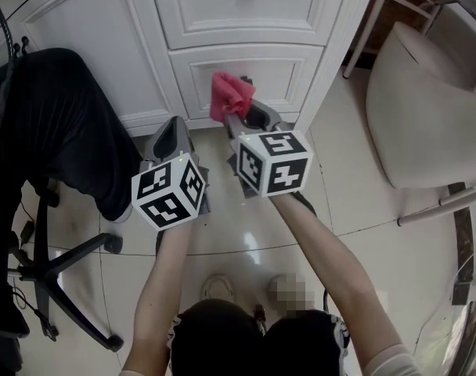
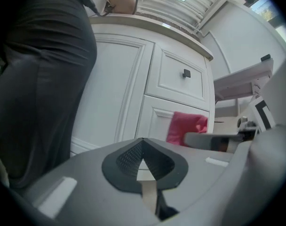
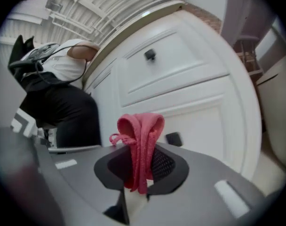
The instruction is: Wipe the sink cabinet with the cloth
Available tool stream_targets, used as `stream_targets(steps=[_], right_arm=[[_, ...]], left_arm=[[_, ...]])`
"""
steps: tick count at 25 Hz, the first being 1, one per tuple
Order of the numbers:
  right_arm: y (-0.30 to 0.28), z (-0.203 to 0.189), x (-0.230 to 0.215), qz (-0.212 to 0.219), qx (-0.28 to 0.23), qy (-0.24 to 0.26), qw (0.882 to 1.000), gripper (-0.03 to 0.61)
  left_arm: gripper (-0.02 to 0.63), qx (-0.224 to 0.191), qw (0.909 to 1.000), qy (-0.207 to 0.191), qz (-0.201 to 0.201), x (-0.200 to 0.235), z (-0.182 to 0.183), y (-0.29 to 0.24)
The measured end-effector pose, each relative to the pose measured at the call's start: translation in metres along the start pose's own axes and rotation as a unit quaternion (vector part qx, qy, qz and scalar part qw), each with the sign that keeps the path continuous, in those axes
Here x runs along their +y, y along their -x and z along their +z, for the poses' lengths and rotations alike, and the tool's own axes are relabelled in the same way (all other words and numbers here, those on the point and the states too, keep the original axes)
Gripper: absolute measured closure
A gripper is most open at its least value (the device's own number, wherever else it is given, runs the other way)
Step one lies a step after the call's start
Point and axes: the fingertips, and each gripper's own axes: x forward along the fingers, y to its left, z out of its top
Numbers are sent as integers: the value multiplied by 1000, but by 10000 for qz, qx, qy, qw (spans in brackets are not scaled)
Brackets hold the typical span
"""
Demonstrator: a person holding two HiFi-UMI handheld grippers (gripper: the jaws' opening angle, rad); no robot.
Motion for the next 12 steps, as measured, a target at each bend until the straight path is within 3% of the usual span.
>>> stream_targets(steps=[2,4,8,12], right_arm=[[-33,-32,43,478,415,338,9974,520],[-55,-56,64,663,680,627,9935,520],[-75,-60,39,202,632,423,9969,520],[-56,-54,-23,-474,380,-47,9981,520]], left_arm=[[598,57,9999,-4,120,13,-5,2],[598,133,9996,15,253,29,-11,4],[598,126,9990,37,422,57,-15,4],[598,137,9992,66,364,51,-21,-3]])
